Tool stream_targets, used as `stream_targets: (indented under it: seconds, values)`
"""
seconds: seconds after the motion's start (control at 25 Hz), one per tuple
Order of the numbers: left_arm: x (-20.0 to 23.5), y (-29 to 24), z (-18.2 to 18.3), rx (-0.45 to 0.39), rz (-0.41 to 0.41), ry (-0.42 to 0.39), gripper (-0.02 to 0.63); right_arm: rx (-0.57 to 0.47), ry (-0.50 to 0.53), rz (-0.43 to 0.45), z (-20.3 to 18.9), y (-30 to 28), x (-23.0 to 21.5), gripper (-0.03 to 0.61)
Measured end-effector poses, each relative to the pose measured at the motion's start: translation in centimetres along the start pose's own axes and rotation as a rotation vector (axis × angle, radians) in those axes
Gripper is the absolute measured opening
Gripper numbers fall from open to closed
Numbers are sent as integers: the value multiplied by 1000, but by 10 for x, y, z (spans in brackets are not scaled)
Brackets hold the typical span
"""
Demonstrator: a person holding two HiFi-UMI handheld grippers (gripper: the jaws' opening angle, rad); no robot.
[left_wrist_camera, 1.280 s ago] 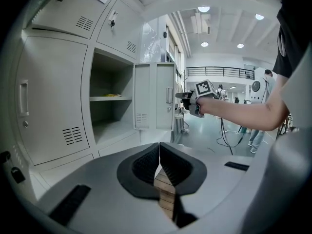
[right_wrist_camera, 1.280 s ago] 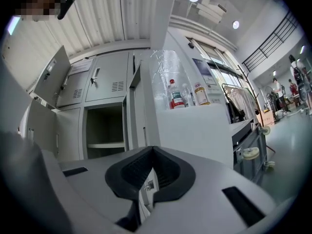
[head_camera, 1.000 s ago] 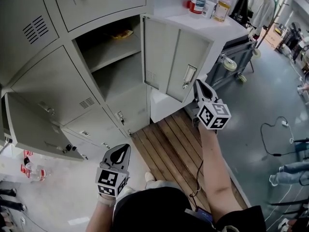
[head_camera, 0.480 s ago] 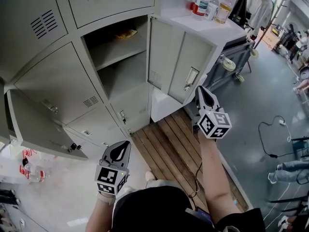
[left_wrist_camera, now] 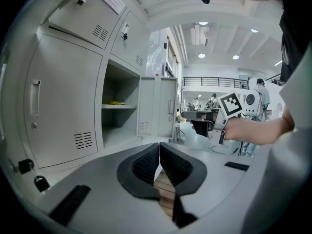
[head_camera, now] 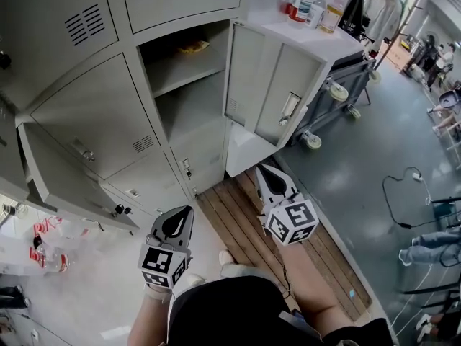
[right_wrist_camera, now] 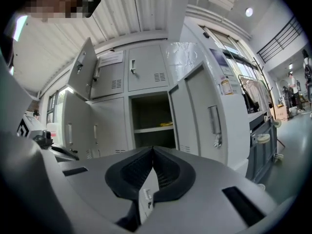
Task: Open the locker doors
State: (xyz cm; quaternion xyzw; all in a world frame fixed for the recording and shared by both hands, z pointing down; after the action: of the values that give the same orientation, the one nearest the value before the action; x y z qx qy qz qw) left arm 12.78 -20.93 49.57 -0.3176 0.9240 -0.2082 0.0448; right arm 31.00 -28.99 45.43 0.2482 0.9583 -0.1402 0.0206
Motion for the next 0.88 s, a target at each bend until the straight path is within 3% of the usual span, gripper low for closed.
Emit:
stream_targets:
  seconds: [0.44, 0.88]
  values:
    - [1, 38, -8, -53, -18, 20, 20, 52, 17, 123, -35, 32, 109, 28]
    - [3, 69, -12, -87, -38, 4, 20, 43, 39, 132, -37, 48, 148, 29]
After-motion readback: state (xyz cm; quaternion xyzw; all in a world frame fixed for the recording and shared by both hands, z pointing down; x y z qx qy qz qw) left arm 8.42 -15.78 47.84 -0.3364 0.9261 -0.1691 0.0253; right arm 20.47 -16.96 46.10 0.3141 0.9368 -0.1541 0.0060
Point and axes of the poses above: the fingertips, and each gripper's own axes: y backward along the fingers, x to its left, z out of its top, the point moved 1 cm from there along y, backward along the fingers, and after that the axes turned 10 degrees about x, right-handed, at the moved point
